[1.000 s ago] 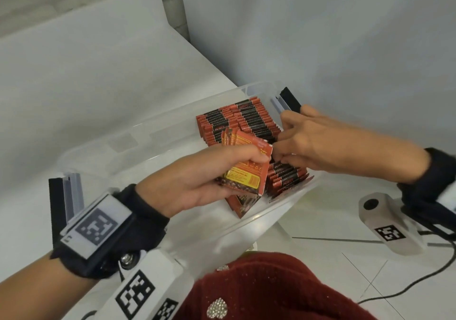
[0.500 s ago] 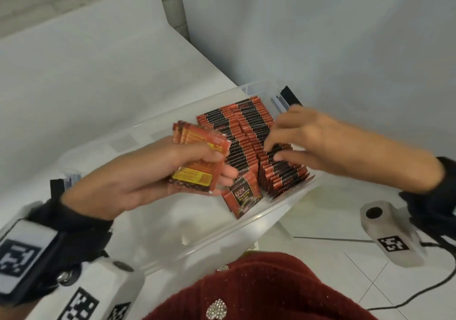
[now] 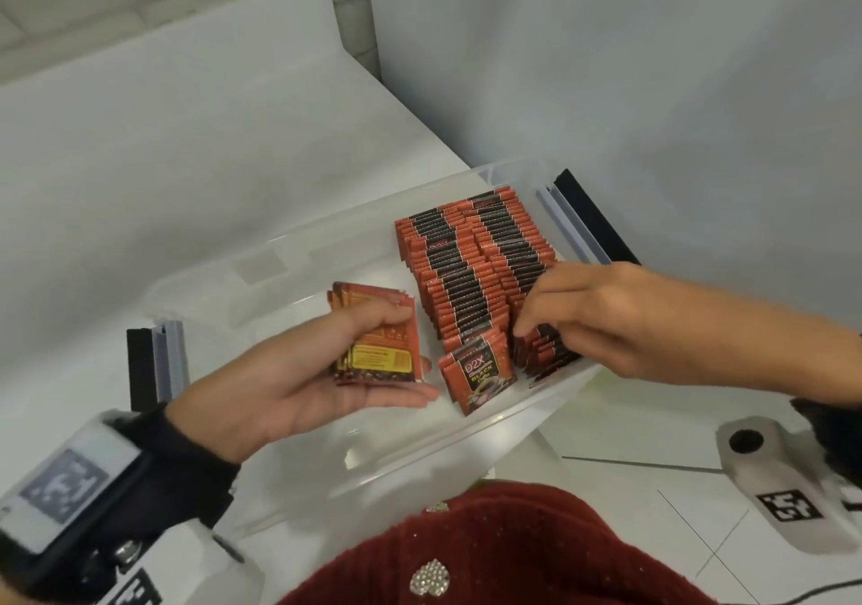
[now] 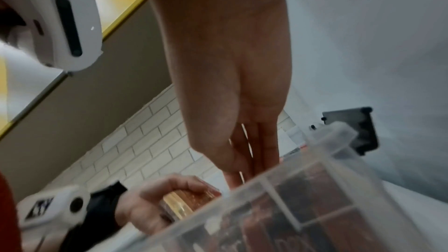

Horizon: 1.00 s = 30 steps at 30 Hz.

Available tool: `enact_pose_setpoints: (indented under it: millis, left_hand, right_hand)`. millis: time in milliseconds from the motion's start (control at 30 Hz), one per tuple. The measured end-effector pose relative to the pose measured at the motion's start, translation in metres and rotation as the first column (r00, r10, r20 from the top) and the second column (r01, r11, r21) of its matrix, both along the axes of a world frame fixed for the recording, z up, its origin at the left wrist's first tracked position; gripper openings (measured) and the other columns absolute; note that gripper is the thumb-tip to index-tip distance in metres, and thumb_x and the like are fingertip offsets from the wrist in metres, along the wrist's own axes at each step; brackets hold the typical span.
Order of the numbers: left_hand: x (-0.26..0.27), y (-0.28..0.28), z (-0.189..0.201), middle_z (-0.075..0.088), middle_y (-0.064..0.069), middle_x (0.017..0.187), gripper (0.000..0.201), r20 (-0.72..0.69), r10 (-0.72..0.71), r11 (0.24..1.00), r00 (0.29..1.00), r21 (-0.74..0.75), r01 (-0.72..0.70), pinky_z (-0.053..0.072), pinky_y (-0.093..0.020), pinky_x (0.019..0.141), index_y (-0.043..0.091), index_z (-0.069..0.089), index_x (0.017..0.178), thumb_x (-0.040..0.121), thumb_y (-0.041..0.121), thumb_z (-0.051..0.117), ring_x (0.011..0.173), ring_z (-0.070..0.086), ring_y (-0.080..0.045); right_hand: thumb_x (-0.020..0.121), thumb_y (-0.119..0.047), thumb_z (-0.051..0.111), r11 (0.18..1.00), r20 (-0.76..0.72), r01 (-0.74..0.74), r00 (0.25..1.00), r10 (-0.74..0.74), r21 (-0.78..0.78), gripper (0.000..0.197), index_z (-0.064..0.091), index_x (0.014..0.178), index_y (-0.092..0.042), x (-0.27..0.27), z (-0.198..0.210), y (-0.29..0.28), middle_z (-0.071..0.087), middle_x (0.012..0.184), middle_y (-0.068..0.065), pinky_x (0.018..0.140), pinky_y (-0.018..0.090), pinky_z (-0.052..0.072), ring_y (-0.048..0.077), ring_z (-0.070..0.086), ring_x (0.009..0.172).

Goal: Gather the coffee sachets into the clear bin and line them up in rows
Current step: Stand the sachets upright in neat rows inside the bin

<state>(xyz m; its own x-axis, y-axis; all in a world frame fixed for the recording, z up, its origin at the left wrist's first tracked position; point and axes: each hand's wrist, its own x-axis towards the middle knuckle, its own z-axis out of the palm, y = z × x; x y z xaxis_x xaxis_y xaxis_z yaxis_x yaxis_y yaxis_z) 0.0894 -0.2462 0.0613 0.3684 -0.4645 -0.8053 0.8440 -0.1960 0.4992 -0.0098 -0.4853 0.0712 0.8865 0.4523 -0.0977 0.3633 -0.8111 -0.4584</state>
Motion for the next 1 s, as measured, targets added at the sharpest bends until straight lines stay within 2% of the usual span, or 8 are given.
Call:
enact_pose_setpoints:
  millis: [133,267,400,533,633,767,867,1000]
  left_hand:
    - [-0.004,-0.009,-0.007,0.070,-0.025,0.103,0.037,0.010,0.029,0.998,1.000,-0.064,-0.029,0.055,-0.053,0.077,0.004,0.066,0.104,0.069,0.015,0.066,0.097,0.067,-0.043]
    - [-0.001,-0.011,-0.010,0.071,-0.022,0.102,0.038,0.031,0.054,0.995,0.998,-0.085,-0.051,0.057,-0.049,0.078,0.004,0.066,0.105,0.069,0.016,0.066,0.097,0.068,-0.038]
    - [-0.002,-0.011,-0.011,0.072,-0.021,0.099,0.027,0.060,0.057,0.995,0.997,-0.084,-0.052,0.054,-0.049,0.086,0.005,0.067,0.102,0.078,0.016,0.064,0.096,0.069,-0.038]
    - [0.000,-0.012,-0.010,0.072,-0.020,0.100,0.024,0.088,0.064,0.995,0.994,-0.084,-0.057,0.051,-0.049,0.091,0.007,0.068,0.101,0.079,0.017,0.064,0.096,0.069,-0.037]
    - [0.005,-0.013,-0.009,0.073,-0.018,0.099,0.014,0.122,0.104,0.990,0.987,-0.103,-0.091,0.051,-0.049,0.091,0.010,0.067,0.097,0.086,0.015,0.061,0.096,0.070,-0.034]
    - [0.005,-0.017,-0.009,0.074,-0.013,0.096,0.014,0.134,0.081,0.989,0.988,-0.133,-0.063,0.051,-0.047,0.091,0.011,0.068,0.096,0.088,0.015,0.058,0.090,0.071,-0.029]
    - [0.009,-0.018,-0.009,0.073,-0.007,0.079,0.010,0.197,0.126,0.987,0.972,-0.121,-0.103,0.048,-0.044,0.095,0.014,0.067,0.087,0.090,0.015,0.057,0.080,0.068,-0.022]
    - [0.011,-0.022,-0.010,0.075,-0.007,0.088,0.019,0.210,0.139,0.973,0.968,-0.210,-0.094,0.058,-0.034,0.079,0.014,0.071,0.088,0.092,0.011,0.053,0.077,0.072,-0.017]
  right_hand:
    - [0.096,-0.041,0.024,0.995,-0.388,-0.035,0.919,0.068,0.091,0.047,0.060,0.120,-0.022,-0.005,0.010,0.029,0.068,0.107,-0.005,0.086,0.027,0.050,0.009,0.064,0.097]
    - [0.100,-0.053,0.016,0.996,-0.559,-0.084,0.828,0.046,-0.042,0.060,0.057,0.092,-0.011,0.000,0.009,0.051,0.062,0.085,0.010,0.079,0.041,0.049,0.022,0.060,0.077]
    - [0.089,-0.074,0.007,0.987,-0.544,-0.074,0.839,-0.016,-0.143,0.082,0.061,0.092,-0.012,0.007,0.000,0.061,0.065,0.085,0.004,0.082,0.035,0.051,0.016,0.062,0.075]
    - [0.077,-0.085,0.004,0.984,-0.540,-0.023,0.838,-0.077,-0.176,0.099,0.046,0.137,-0.018,0.005,-0.007,0.062,0.055,0.134,0.001,0.105,0.038,0.042,0.016,0.055,0.117]
    - [0.074,-0.085,0.006,0.975,-0.556,-0.027,0.825,-0.104,-0.222,0.104,0.027,0.150,-0.016,0.002,-0.006,0.064,0.036,0.151,-0.001,0.113,0.041,0.033,0.017,0.042,0.133]
    - [0.072,-0.087,0.006,0.977,-0.541,0.005,0.832,-0.121,-0.212,0.105,0.027,0.149,-0.019,0.003,-0.004,0.065,0.036,0.151,-0.002,0.113,0.040,0.032,0.018,0.041,0.133]
    - [0.069,-0.089,0.005,0.978,-0.529,0.009,0.840,-0.121,-0.209,0.106,0.046,0.135,-0.017,0.003,-0.004,0.063,0.052,0.136,0.000,0.107,0.041,0.039,0.019,0.051,0.121]
    - [0.073,-0.090,0.005,0.983,-0.482,0.015,0.870,-0.104,-0.185,0.100,0.055,0.122,-0.018,0.003,-0.009,0.062,0.059,0.123,-0.001,0.101,0.040,0.045,0.019,0.057,0.111]
